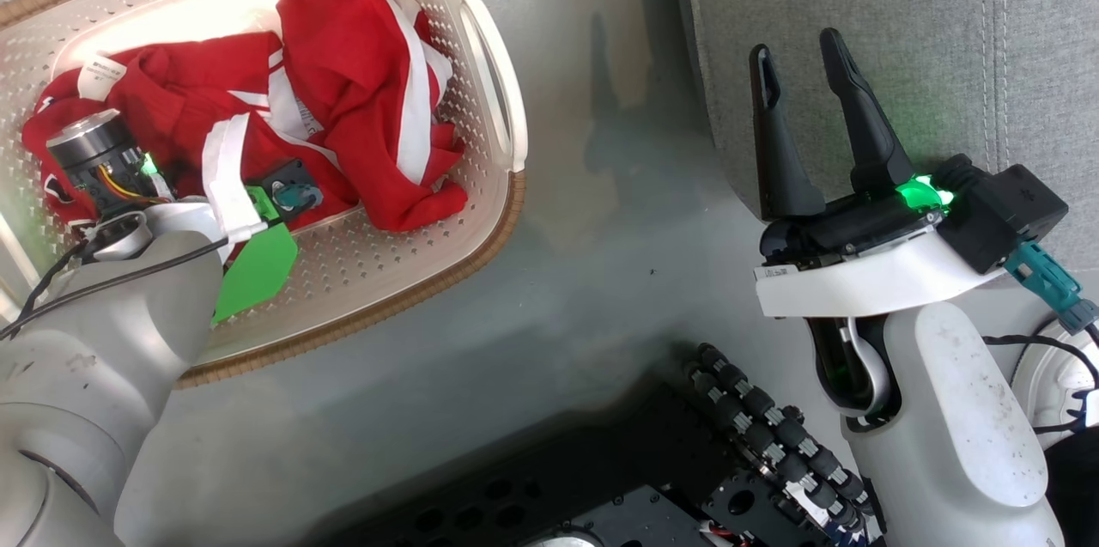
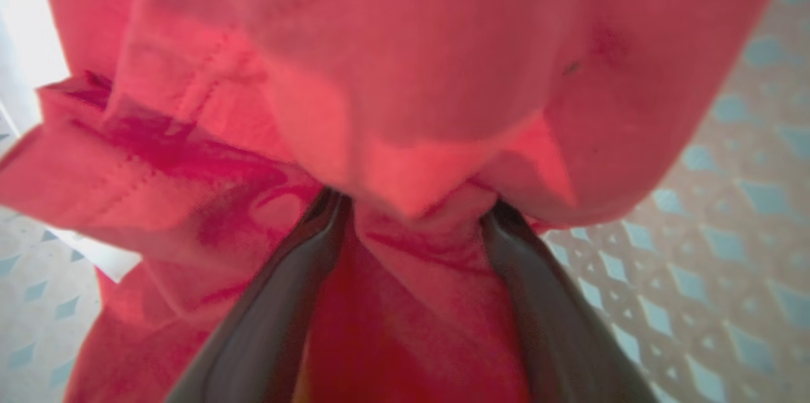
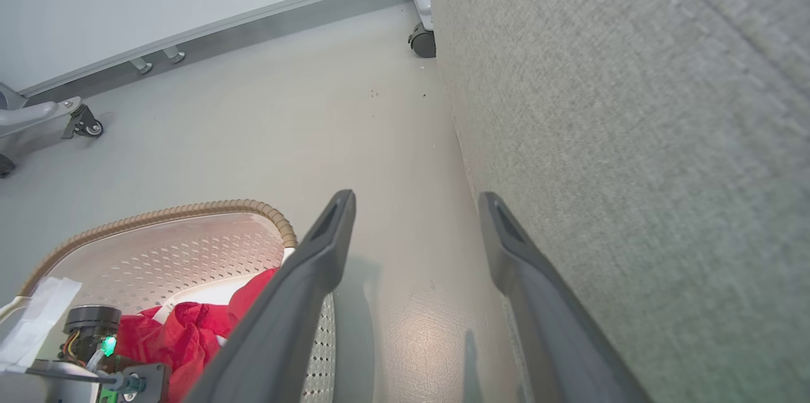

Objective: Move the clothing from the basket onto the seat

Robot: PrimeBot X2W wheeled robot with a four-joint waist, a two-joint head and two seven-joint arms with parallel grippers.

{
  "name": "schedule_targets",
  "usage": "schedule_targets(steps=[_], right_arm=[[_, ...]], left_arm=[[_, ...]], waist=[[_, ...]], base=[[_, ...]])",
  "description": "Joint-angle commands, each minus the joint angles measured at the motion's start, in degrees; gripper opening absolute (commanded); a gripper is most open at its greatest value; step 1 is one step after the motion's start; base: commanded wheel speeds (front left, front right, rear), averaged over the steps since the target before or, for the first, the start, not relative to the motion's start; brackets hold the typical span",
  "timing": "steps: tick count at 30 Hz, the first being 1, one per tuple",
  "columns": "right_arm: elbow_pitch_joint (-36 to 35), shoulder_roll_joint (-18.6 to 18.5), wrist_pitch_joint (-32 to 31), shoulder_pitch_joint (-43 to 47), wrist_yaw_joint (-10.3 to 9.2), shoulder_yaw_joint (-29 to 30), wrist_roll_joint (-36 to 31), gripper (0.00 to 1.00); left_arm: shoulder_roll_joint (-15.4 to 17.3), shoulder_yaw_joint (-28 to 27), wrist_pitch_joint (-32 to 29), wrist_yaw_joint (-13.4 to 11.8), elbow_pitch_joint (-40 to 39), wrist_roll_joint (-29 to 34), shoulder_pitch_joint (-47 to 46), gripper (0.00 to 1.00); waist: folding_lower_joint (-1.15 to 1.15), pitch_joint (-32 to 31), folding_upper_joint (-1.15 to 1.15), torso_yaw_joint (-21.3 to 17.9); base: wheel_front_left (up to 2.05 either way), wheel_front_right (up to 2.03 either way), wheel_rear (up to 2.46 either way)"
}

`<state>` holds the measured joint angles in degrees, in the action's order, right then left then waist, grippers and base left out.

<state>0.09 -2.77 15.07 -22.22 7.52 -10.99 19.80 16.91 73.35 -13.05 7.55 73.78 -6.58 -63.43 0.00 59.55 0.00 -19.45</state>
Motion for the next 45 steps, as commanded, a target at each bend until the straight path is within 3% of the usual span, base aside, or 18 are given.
schedule_targets(steps=[1, 2, 11, 13, 22, 31, 45], right_arm=[[0.20, -0.20, 0.16, -0.16, -0.07, 0.22, -0.13, 1.00], [0.16, -0.20, 0.16, -0.28, -0.07, 0.20, -0.17, 1.00], [0.10, -0.18, 0.17, -1.00, -0.07, 1.13, -1.34, 1.00], [0.24, -0.16, 0.17, -0.87, -0.07, 1.59, -1.59, 1.00], [1.09, -0.18, 0.17, 0.01, -0.07, 2.89, -3.97, 1.00], [2.77, -0.19, 0.17, 2.50, -0.07, 3.96, -6.55, 1.00], [4.78, -0.18, 0.17, 8.77, -0.07, 3.51, -8.75, 1.00]], left_arm=[[0.31, 0.02, -0.49, -0.14, 0.06, -0.31, 0.74, 0.26], [0.39, 0.02, -0.56, -0.14, -0.04, -0.77, 0.85, 0.00], [1.37, 0.02, -1.18, -0.13, -2.27, -4.07, 3.01, 0.00], [1.22, 0.02, -0.80, -0.14, -2.49, -2.81, 3.63, 0.00], [-0.99, -0.25, 3.42, -0.19, -1.61, -7.75, 3.91, 0.00], [-4.05, -3.93, 11.25, -4.73, -0.71, -12.42, 8.57, 0.00], [-8.12, -10.91, 27.47, -8.69, -2.30, -20.35, 15.68, 0.00]], waist=[[0.00, -0.07, 0.00, -0.05], [0.00, -0.10, 0.00, -0.06], [0.00, -2.31, 0.00, 0.74], [0.00, -3.39, 0.00, 1.24], [0.00, -10.12, 0.00, 4.65], [0.00, -20.44, 0.00, 7.44], [0.00, -37.72, 0.00, 10.90]], base=[[0.00, 0.00, 0.00], [0.00, 0.00, 0.00], [0.00, 0.00, 0.00], [0.00, 0.00, 0.00], [0.00, 0.00, 0.00], [0.00, 0.00, 0.00], [0.00, 0.00, 0.00]])
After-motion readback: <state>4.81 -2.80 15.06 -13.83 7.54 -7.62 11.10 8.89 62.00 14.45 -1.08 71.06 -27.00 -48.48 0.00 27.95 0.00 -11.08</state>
